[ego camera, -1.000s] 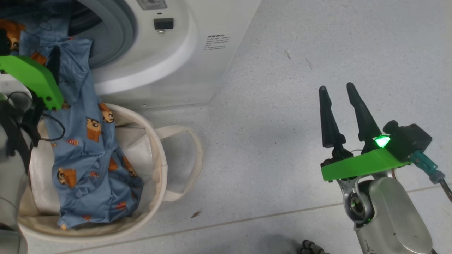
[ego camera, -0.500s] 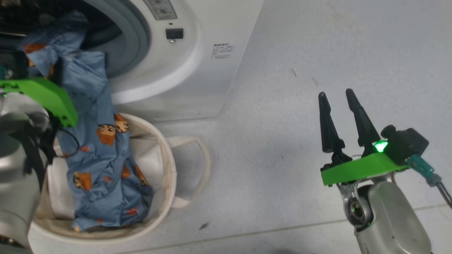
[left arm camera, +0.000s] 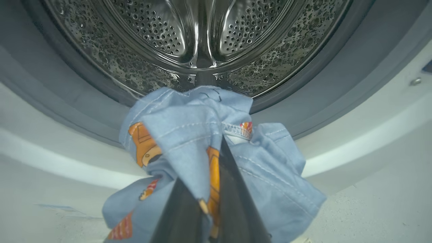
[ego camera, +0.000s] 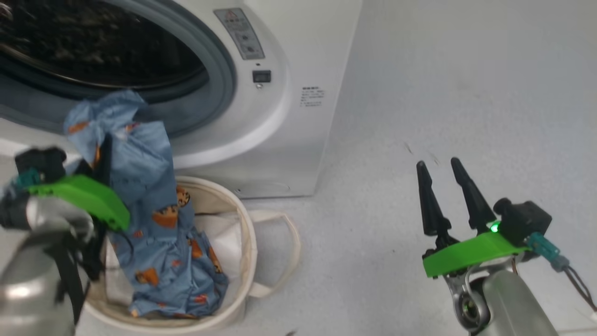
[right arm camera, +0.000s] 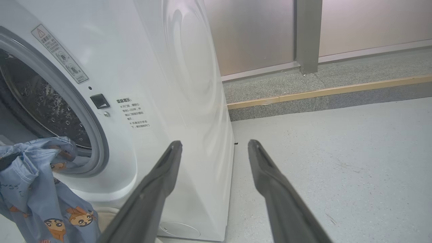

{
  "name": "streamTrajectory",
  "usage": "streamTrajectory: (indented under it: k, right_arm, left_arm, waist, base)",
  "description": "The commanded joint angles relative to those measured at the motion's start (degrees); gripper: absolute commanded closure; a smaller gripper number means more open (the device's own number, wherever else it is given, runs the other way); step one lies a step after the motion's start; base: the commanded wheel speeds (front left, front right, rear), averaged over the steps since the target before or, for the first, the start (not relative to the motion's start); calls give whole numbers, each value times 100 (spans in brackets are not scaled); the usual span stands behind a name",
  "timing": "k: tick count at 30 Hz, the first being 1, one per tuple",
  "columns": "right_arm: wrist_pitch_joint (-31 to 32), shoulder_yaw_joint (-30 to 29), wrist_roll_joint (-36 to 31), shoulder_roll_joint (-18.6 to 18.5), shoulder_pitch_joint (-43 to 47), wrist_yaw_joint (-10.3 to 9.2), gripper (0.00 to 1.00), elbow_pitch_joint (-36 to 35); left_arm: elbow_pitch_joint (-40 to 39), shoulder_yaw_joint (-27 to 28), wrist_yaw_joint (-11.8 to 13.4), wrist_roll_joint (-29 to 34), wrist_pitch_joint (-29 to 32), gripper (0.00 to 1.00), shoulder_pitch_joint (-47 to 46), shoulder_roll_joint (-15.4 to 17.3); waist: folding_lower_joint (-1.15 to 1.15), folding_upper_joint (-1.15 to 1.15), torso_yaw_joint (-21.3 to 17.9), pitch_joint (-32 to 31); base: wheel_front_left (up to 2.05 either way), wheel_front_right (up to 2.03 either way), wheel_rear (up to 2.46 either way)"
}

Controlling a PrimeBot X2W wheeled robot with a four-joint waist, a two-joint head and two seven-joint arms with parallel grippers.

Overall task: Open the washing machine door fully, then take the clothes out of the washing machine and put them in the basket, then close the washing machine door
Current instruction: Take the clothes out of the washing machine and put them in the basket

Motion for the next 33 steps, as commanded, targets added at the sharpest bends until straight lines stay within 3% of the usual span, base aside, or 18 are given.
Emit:
streamTrajectory:
  k: [1, 6, 12, 18, 24, 33]
  right_arm:
    - [-53, 138, -46, 14, 72, 43, 0, -128]
    - [-53, 156, -64, 14, 163, 43, 0, -89]
    - [-53, 180, -89, 14, 134, 43, 0, -97]
    - [-53, 108, -45, 14, 18, 43, 0, -229]
    - [-53, 32, -86, 14, -130, 43, 0, -423]
    - [-53, 22, -45, 14, -264, 43, 0, -586]
  left_arm:
    - [-418, 329, 112, 20, -68, 100, 258, 291]
    - [-1176, 628, 238, 14, -70, 100, 1290, 165]
    - [-1230, 830, 208, -65, -70, 100, 1776, 5]
    - [-618, 1067, 60, 41, -70, 100, 1713, -209]
    - [888, 920, -120, -128, -4, 100, 1162, -495]
    - [1500, 862, -138, -448, 321, 100, 819, -486]
  waist:
    - [0, 0, 114, -213]
    - [0, 0, 168, -379]
    - [0, 0, 169, -345]
    - [0, 0, 29, -65]
    - [0, 0, -245, 473]
    - [0, 0, -476, 968]
  base:
    - [0, 0, 0]
    - [0, 0, 0]
    - [0, 0, 0]
    - [0, 0, 0]
    - [0, 0, 0]
    - [0, 0, 0]
